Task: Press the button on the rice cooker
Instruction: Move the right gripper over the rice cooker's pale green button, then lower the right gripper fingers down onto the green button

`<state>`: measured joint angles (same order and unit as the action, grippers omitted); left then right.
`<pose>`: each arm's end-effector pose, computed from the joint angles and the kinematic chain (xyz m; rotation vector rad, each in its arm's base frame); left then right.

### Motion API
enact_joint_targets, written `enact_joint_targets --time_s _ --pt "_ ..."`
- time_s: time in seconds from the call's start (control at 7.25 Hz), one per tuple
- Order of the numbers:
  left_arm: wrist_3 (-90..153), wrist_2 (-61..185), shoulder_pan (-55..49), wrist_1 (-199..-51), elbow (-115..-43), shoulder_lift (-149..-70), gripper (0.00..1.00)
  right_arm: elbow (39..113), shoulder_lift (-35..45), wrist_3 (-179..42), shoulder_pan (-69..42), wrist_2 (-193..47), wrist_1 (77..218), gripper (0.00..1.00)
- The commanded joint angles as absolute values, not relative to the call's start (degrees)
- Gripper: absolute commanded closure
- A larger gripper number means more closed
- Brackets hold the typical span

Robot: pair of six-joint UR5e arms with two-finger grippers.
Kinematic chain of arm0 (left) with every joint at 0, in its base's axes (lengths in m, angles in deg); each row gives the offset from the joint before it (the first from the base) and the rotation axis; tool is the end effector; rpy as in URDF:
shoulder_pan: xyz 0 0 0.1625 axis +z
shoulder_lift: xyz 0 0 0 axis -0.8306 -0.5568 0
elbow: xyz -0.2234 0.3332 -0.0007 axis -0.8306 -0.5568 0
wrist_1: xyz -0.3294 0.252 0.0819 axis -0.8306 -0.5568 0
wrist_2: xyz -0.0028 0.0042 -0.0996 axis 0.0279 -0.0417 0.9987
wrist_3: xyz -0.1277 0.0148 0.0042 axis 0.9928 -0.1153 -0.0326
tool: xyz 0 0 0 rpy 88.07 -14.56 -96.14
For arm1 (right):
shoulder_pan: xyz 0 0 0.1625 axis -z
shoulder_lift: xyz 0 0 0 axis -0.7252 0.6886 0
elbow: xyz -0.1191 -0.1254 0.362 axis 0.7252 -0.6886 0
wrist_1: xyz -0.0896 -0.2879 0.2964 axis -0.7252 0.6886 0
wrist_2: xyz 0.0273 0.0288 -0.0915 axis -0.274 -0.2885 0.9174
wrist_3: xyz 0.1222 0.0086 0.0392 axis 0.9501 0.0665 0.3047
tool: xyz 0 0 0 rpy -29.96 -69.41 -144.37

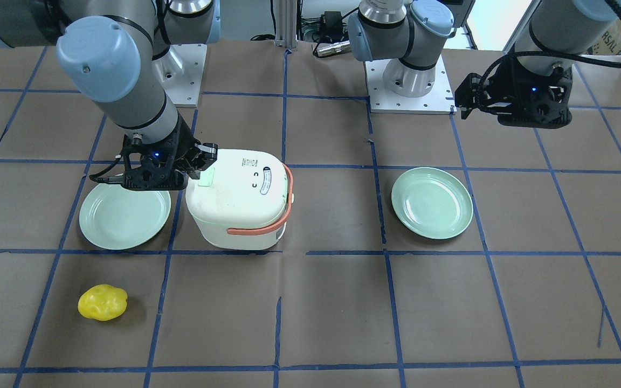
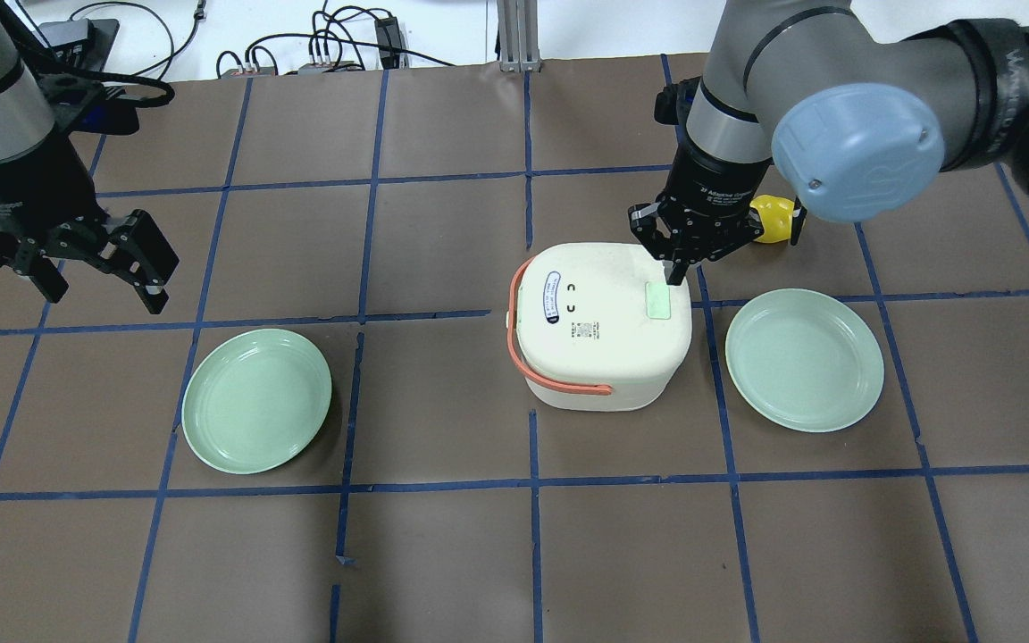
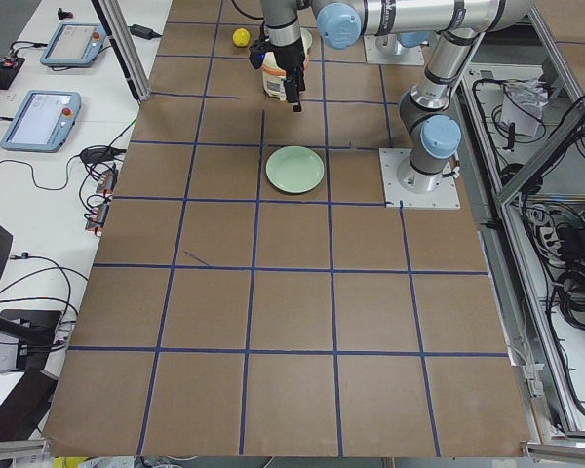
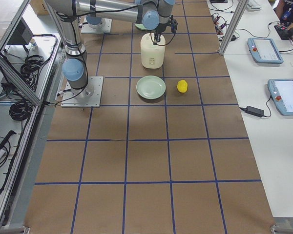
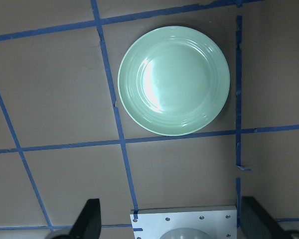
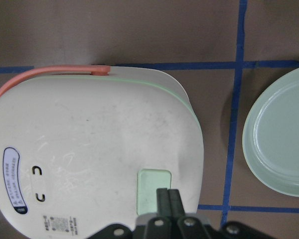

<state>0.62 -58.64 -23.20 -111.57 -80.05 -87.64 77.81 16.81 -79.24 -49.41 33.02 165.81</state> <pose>-0.0270 -0.4678 0.4218 0.1701 3.0091 0.3675 0.2026 -0.5126 0.3250 0.0115 3.0255 0.2461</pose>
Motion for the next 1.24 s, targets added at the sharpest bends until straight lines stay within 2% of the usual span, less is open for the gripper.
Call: enact_joint_targets --time_s 0.0,1.1 --pt "0.59 -58.56 -23.20 -111.57 -80.05 -87.64 0.00 78.08 15.87 -79.24 -49.41 33.00 165.99 0.96" --pt "0.68 -58.56 -23.20 -111.57 -80.05 -87.64 0.00 78.34 15.34 -78.80 -50.72 32.91 165.29 0.96"
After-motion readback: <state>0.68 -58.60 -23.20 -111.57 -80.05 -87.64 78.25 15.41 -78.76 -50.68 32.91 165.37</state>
